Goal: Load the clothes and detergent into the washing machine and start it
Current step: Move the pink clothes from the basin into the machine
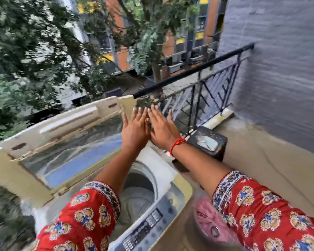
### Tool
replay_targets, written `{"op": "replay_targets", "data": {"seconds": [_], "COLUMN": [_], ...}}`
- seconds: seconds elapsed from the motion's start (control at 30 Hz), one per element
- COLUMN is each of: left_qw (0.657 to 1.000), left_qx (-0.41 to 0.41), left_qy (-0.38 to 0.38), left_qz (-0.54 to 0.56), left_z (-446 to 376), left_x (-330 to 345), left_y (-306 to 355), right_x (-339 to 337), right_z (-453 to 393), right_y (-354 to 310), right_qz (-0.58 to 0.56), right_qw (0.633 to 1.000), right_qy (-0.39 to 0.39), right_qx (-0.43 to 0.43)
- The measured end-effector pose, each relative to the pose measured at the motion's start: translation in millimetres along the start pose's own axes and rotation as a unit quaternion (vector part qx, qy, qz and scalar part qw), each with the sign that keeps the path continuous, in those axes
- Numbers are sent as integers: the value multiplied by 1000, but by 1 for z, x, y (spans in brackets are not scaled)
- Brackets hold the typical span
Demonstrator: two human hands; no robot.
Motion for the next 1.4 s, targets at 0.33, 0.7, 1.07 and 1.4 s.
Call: {"op": "replay_targets", "data": {"seconds": [0.33,0.7,1.07,1.4], "left_qw": [989,963,938,885], "left_qx": [99,144,159,164], "left_qy": [-107,-228,-308,-434], "left_qz": [34,21,-19,-52], "left_z": [18,74,119,177], "left_x": [104,235,327,470], "left_y": [162,294,332,310], "right_x": [-11,29,87,209], "right_z": [115,243,311,363], "right_y": [147,282,348,406], "right_qz": [37,37,22,-10], "right_qw": [988,967,946,901], "right_qy": [-19,-77,-188,-313], "right_qx": [150,241,264,301]}}
Point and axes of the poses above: each hand's wrist, its own z-axis away from the middle knuckle, its own x-axis out of the palm, y = z × x, the point moved 8 cm from there along -z, towards the middle knuckle, and after that the axes turned 1 degree about -y, right-handed, at the moved point
